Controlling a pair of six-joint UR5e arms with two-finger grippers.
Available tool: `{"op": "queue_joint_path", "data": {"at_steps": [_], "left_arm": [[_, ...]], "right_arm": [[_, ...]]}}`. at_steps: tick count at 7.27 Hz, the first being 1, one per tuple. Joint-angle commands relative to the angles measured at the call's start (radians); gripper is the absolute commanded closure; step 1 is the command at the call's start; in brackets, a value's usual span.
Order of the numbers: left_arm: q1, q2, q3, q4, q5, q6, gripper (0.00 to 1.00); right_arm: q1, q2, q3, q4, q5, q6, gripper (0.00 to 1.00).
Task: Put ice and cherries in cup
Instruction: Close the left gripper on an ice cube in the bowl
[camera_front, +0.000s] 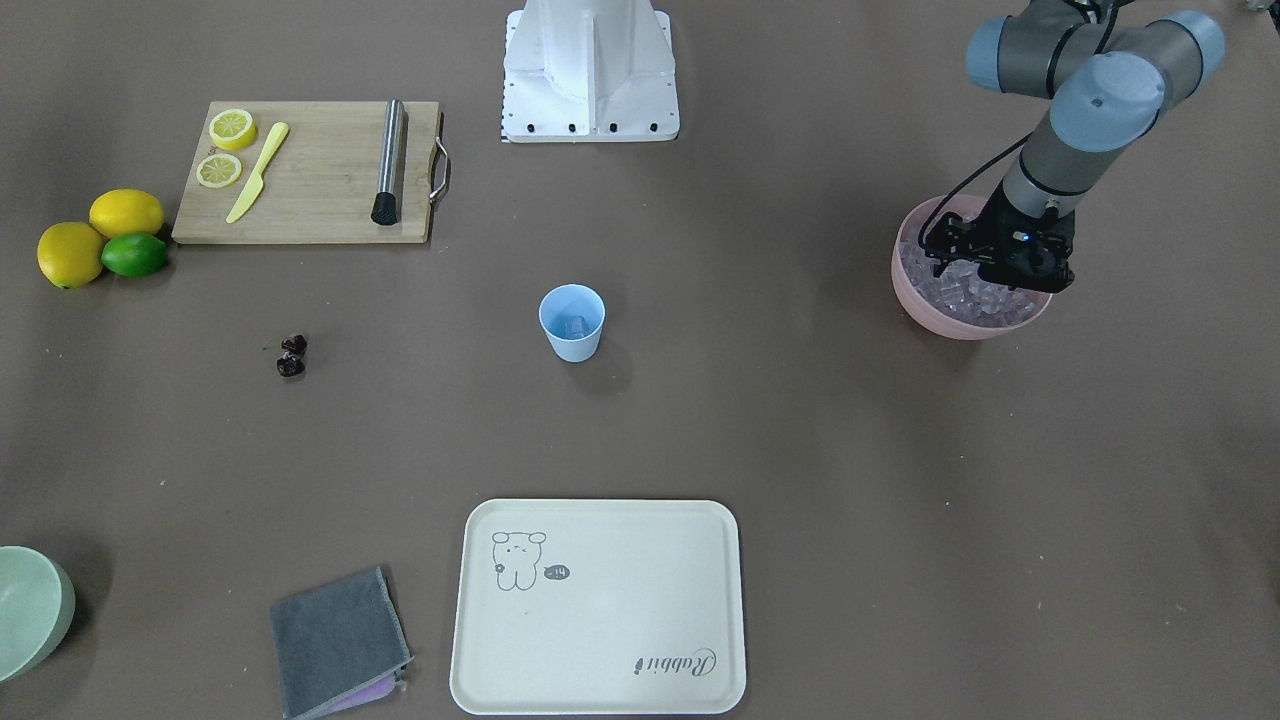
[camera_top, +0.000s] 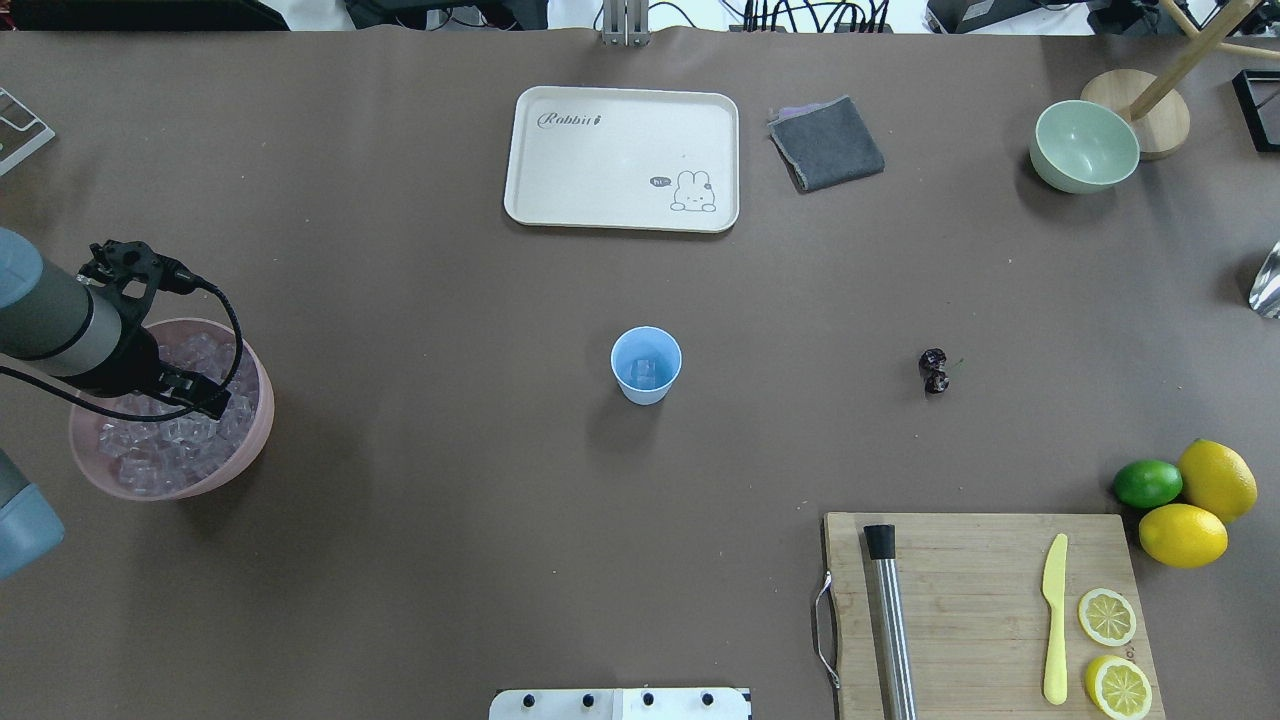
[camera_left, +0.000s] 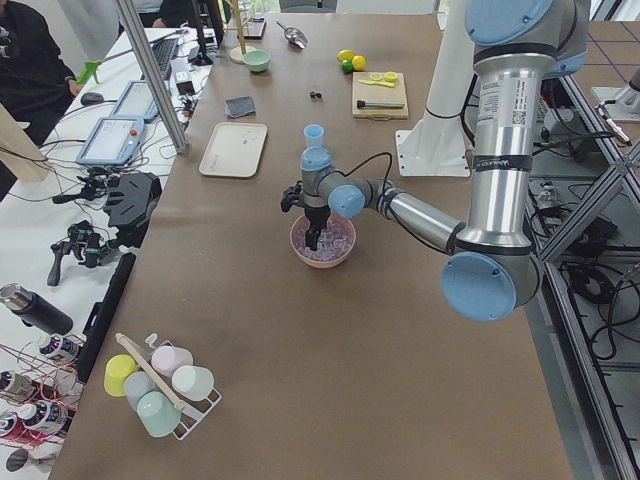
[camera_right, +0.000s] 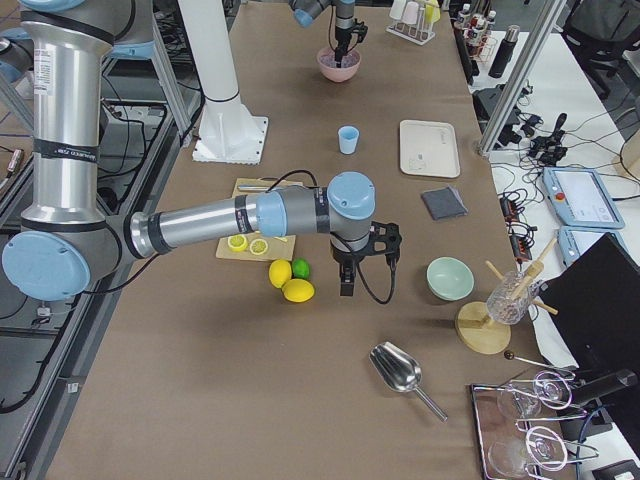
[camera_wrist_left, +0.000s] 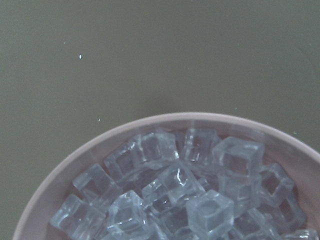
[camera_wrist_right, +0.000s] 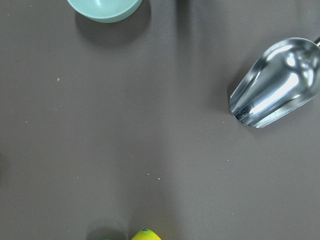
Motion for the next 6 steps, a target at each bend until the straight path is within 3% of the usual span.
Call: {"op": "queue_joint_path", "data": {"at_steps": [1, 5, 6], "left_arm": [[0.002, -0.005, 0.01, 0.0, -0.001, 0.0, 0.03], [0.005, -0.008, 0.012, 0.0, 0.002, 0.0, 0.04], [0.005, -0.008, 0.009, 0.002, 0.0, -0.002, 0.27]], "right_arm": [[0.0, -0.004, 0.0, 0.0, 0.0, 0.0, 0.0], [0.0, -0.009, 0.002, 0.0, 0.0, 0.0, 0.0], [0.0, -0.009, 0.002, 0.0, 0.0, 0.0, 0.0]]}}
